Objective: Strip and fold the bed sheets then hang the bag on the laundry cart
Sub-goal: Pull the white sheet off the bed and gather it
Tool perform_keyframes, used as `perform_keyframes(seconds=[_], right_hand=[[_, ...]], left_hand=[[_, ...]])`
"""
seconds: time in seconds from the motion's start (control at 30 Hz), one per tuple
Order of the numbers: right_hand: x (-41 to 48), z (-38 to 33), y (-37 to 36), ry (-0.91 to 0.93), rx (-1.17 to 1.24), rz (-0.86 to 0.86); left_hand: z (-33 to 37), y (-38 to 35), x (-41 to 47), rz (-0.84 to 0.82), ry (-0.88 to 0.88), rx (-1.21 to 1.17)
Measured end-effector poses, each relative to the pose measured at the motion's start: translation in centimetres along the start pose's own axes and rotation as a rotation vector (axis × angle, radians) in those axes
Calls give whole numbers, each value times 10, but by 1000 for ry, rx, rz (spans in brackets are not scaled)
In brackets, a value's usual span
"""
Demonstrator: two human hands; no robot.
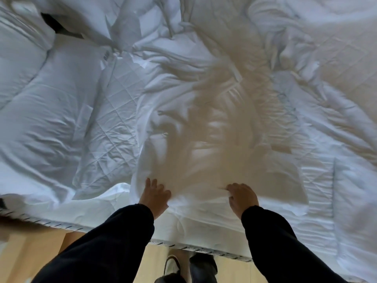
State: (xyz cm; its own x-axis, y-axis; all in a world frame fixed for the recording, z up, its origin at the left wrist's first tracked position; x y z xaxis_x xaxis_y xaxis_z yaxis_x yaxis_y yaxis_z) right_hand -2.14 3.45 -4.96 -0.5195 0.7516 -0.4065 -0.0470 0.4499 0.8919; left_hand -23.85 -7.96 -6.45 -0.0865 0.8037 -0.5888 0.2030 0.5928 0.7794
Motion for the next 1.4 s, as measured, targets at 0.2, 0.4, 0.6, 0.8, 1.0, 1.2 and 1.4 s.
perform_keyframes(seconds=[0.2, 0.4, 0.6, 0.8, 1.0, 1.2, 1.4], right_hand=[[-39, -51, -22, -73, 85, -173], [-96, -92, -48, -109, -85, -267], [-134, -114, -55, -88, -144, -457], [-109, -125, -19, -94, -97, -445], [-39, -122, 49, -84, -98, -284], [59, -114, 135, -84, -141, -83], [145, -128, 172, 46, -112, 151]], left_hand=[[-15, -45, -69, -124, 34, -38], [-19, -66, -134, -142, -17, -78], [-3, -92, -184, -241, -28, -231], [-60, -53, -165, -31, 125, -484], [-123, 23, -109, 188, 198, -602], [-181, 118, -36, 405, 217, -409], [-235, 147, 36, 364, 348, -180]])
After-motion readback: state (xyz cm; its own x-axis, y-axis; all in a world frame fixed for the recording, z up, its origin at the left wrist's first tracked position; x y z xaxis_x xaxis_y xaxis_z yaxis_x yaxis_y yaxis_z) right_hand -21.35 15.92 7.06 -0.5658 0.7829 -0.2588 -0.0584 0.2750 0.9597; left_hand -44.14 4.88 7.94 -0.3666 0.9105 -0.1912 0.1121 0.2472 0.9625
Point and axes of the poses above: each hand's wrist, its own x-axis towards the middle knuckle, its own y-axis out of the back of the hand, z = x × y, the point moved 10 cm from there along x, towards the middle knuckle, and after that the axes turned 1 degree about -x, right-handed, at the moved point
